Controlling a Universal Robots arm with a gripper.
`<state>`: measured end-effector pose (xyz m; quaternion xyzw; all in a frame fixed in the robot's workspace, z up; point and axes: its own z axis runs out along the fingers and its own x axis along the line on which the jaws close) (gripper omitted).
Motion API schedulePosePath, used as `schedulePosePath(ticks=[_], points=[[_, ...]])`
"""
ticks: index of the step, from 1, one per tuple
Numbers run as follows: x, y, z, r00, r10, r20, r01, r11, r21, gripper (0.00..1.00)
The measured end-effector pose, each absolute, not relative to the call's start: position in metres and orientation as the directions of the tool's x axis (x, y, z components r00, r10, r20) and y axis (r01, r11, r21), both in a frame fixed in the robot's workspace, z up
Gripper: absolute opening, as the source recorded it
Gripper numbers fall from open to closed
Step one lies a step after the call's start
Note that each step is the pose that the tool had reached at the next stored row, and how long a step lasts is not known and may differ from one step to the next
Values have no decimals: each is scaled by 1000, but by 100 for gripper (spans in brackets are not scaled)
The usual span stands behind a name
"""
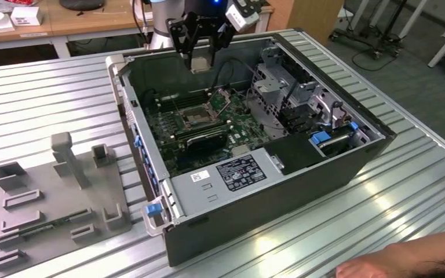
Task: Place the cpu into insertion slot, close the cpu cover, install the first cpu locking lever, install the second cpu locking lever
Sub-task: 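Place the cpu into insertion slot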
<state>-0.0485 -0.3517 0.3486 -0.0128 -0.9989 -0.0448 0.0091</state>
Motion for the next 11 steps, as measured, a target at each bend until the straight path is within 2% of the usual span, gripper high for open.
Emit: schedulePosePath(ticks=[11], points=[[-48, -352, 343, -1000, 25, 19, 26, 996, 89, 54]])
